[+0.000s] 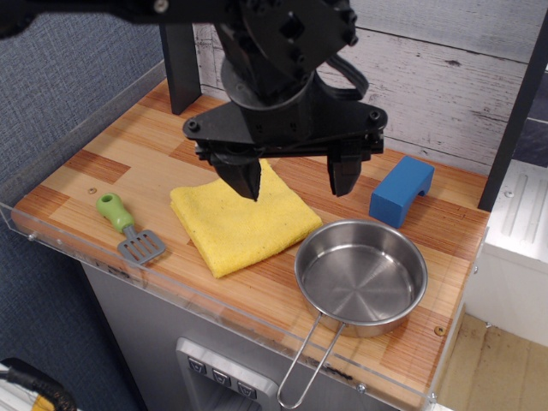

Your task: Move the pot behind the yellow towel

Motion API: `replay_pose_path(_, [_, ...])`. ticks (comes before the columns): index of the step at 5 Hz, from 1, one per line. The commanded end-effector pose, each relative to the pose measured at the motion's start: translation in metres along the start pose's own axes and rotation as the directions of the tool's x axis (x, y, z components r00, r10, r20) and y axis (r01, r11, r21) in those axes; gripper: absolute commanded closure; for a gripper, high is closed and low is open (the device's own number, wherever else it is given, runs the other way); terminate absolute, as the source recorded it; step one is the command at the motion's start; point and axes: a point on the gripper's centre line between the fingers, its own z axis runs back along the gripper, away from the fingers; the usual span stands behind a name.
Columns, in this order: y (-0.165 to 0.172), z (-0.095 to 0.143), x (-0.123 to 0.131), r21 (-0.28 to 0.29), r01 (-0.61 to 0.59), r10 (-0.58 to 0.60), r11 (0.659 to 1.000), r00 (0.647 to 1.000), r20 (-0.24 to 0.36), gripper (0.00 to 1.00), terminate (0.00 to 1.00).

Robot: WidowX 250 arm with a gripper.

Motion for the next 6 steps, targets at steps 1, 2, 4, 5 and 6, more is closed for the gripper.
replay_pose_path(1, [0.000,0.000,0.000,0.000,0.000,0.000,1.000,1.000,0.000,0.00,0.00])
replay_pose_path(2, [0.001,-0.019,-0.005,0.018,0.001,-0.001,1.000,1.000,-0.007,0.00,0.00])
replay_pose_path(4, [-0.002,-0.029,-0.009,0.033,0.026,-0.025,0.999,1.000,-0.006,0.00,0.00])
replay_pose_path(5, [0.000,-0.047,-0.019,0.069,0.045,-0.042,0.997,0.998,-0.041,0.00,0.00])
replay_pose_path(6, [-0.002,-0.061,-0.025,0.084,0.056,-0.051,0.995,0.997,-0.066,0.00,0.00])
